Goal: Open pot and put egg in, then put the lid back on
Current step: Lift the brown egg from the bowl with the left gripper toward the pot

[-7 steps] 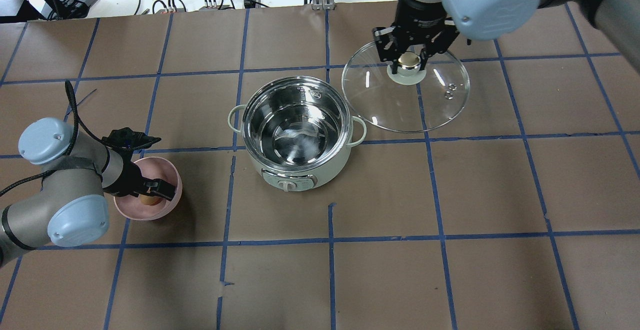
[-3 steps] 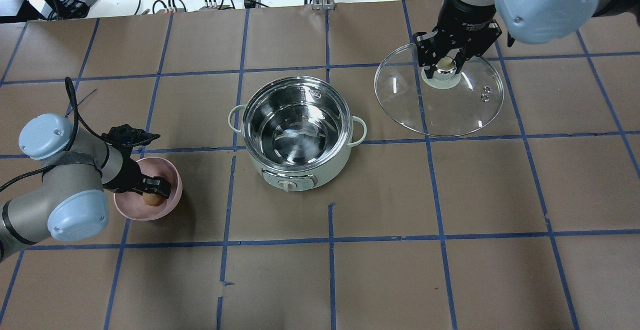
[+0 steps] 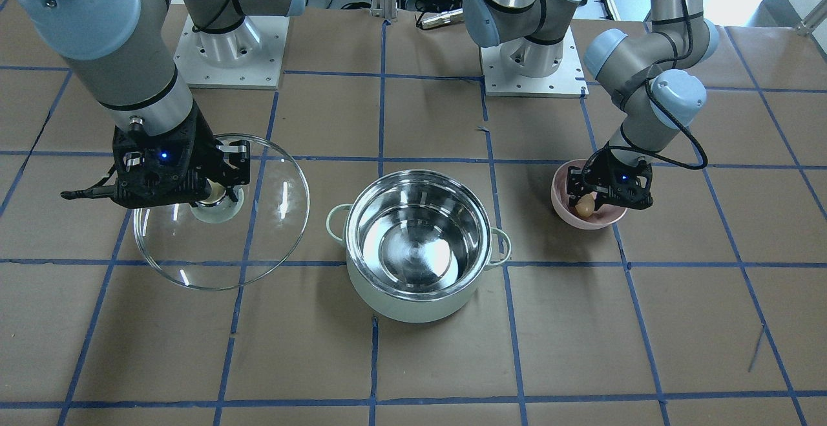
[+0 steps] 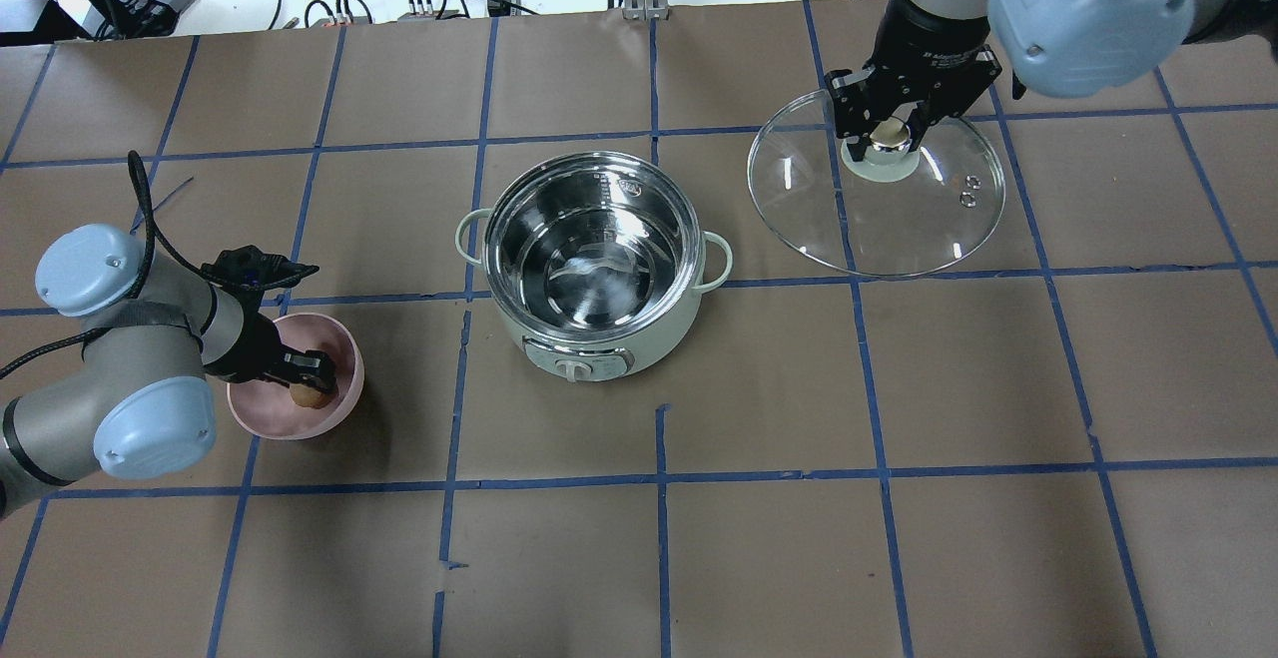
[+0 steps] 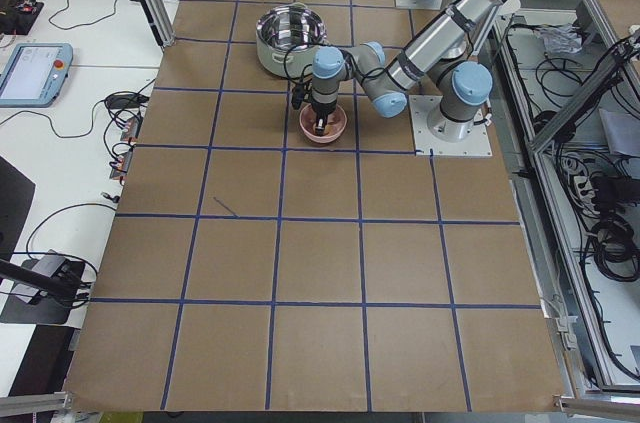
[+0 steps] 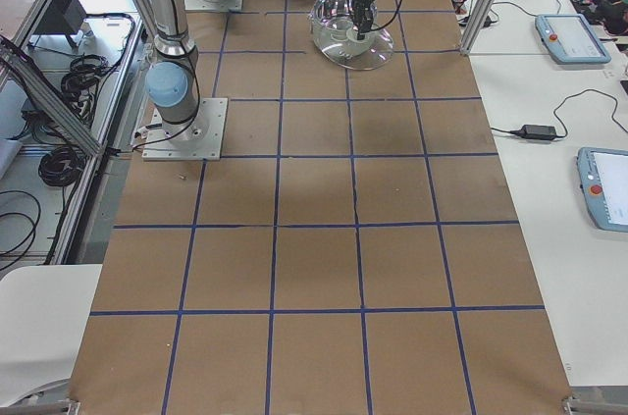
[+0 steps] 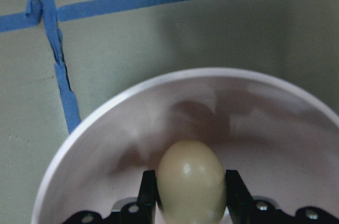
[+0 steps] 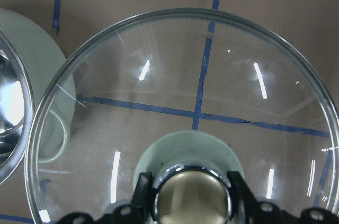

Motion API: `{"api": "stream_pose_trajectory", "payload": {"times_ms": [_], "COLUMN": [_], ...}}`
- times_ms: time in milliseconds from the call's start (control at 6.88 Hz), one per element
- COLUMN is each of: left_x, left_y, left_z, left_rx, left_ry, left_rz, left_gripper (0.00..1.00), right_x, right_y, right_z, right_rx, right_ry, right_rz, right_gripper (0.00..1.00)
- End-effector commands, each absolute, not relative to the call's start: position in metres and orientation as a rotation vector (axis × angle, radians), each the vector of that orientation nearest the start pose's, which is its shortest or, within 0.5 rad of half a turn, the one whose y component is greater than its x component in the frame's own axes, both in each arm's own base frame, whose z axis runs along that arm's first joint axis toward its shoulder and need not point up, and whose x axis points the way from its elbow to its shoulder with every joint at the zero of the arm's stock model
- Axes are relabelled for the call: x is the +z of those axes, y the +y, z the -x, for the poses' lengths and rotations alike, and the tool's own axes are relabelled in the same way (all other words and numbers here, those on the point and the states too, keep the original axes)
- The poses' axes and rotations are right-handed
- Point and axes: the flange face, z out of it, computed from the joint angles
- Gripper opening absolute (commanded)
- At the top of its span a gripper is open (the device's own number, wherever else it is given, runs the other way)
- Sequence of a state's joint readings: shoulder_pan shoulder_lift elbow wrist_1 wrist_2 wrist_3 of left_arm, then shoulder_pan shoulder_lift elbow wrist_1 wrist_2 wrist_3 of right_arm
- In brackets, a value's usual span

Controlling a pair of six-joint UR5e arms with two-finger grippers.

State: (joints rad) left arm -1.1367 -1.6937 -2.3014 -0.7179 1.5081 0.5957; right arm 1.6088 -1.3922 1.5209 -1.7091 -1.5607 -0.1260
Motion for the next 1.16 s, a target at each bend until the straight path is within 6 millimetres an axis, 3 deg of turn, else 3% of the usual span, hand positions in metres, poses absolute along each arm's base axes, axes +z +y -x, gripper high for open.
{"api": "stream_pose_trajectory", "payload": {"times_ms": [0, 291, 581, 727, 1017], "left_x": [0.19, 0.204, 0.247, 0.273, 0.326], "left_y": [-0.431, -0.44, -0.469, -0.481, -0.51], "left_z": [-0.045, -0.048, -0.04, -0.027, 0.021], "left_rx": [-0.053, -0.102, -0.089, -0.079, -0.135], "left_ry": [3.189, 3.172, 3.177, 3.179, 3.177], "left_rz": [-0.257, -0.26, -0.273, -0.29, -0.18], "left_gripper": [0.02, 0.0, 0.01, 0.01, 0.01], "right_x": [0.428, 0.428, 0.427, 0.424, 0.423], "right_y": [-0.559, -0.556, -0.556, -0.554, -0.555], "right_z": [-0.155, -0.156, -0.157, -0.156, -0.155], "right_rx": [-0.008, -0.008, -0.003, 0.006, 0.004], "right_ry": [3.122, 3.12, 3.121, 3.121, 3.122], "right_rz": [0.257, 0.261, 0.264, 0.264, 0.259], "right_gripper": [0.22, 0.23, 0.23, 0.23, 0.23]}}
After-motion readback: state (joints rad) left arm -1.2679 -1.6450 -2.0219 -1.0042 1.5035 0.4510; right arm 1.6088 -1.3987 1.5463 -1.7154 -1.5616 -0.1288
